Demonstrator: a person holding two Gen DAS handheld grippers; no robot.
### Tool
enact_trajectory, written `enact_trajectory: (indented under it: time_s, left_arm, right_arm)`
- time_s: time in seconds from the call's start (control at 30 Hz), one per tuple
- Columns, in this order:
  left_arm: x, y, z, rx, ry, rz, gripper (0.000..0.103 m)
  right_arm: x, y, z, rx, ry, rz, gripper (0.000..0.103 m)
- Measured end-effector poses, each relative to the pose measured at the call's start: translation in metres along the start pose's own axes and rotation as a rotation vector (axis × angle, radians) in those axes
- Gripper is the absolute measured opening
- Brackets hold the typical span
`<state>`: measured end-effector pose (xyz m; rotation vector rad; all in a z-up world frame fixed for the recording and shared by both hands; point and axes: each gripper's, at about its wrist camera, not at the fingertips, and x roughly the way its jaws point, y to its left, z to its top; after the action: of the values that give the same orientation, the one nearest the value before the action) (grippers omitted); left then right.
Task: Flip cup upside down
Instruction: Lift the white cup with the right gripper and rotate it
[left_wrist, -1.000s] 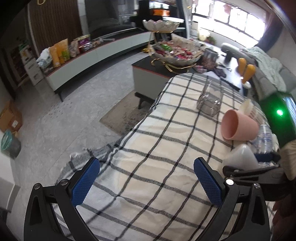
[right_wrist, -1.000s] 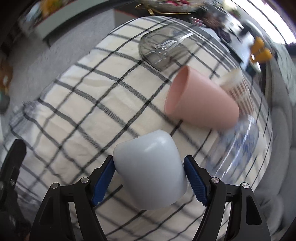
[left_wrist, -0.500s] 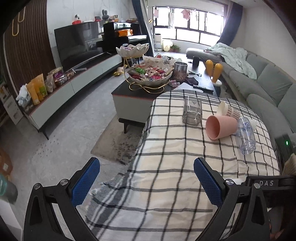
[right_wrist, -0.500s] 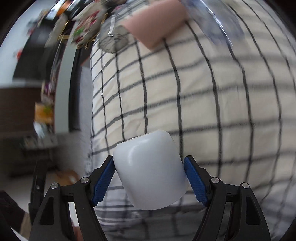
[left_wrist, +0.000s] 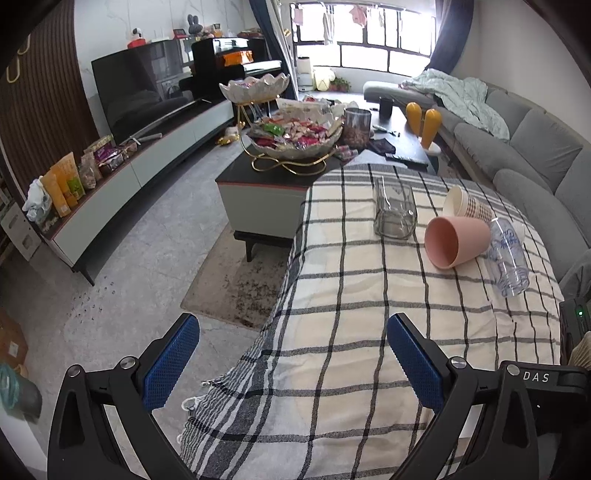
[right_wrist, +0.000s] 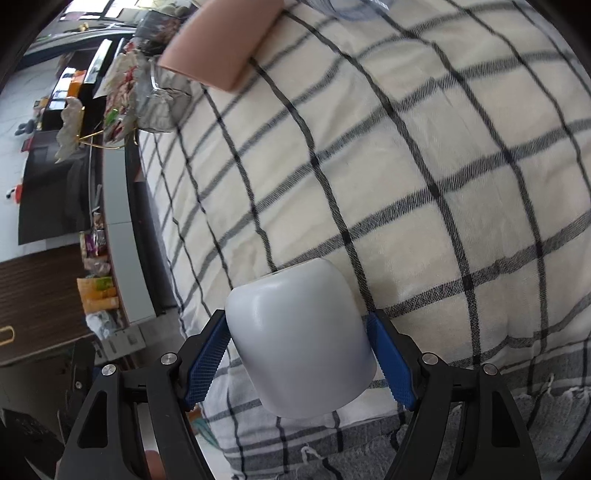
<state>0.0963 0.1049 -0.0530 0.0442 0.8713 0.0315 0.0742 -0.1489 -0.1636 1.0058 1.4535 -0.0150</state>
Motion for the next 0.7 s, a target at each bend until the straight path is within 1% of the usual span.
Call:
enact_trajectory:
  time_s: [0.1,0.17,0.2,0.23,0.37,0.47,0.57,0.67,0.7]
  left_arm:
    - [0.001,-0.001,-0.002,0.007,0.007,-0.005,0.103]
    - [0.001,-0.001,-0.003,0.007,0.01,-0.006,0.103]
    - [0.001,0.0,-0.003,0.006,0.011,-0.006,0.103]
    - [0.001,0.0,-0.003,0.005,0.011,-0.003,0.103]
    - [-0.001,0.0,-0.004,0.0,0.023,0.004,0.103]
    - [-0.006,-0.002,-0.005,0.001,0.026,0.001,0.103]
    - [-0.014,-0.011,-0.005,0.007,0.034,-0.024,0.103]
    - [-0.02,-0.027,-0.008,0.025,0.056,-0.069,0.103]
    - [-0.021,-0.033,-0.009,0.03,0.07,-0.086,0.103]
  right_arm:
    - [0.003,0.001,0.001,-0.007,-0.003,-0.002,0.077]
    - [0.003,0.003,0.002,-0.015,-0.009,-0.002,0.081]
    - [0.003,0.005,0.002,-0.02,-0.011,-0.004,0.087]
    - [0.0,0.004,0.001,-0.024,-0.014,-0.006,0.09]
    - [-0.009,0.008,0.001,-0.048,-0.035,-0.005,0.09]
    - [-0.022,0.011,-0.001,-0.076,-0.07,-0.011,0.09]
    - [-0.044,0.012,-0.004,-0.122,-0.141,-0.033,0.09]
    - [-0.076,0.01,-0.009,-0.188,-0.257,-0.089,0.09]
    - [-0.09,0.008,-0.011,-0.214,-0.311,-0.121,0.09]
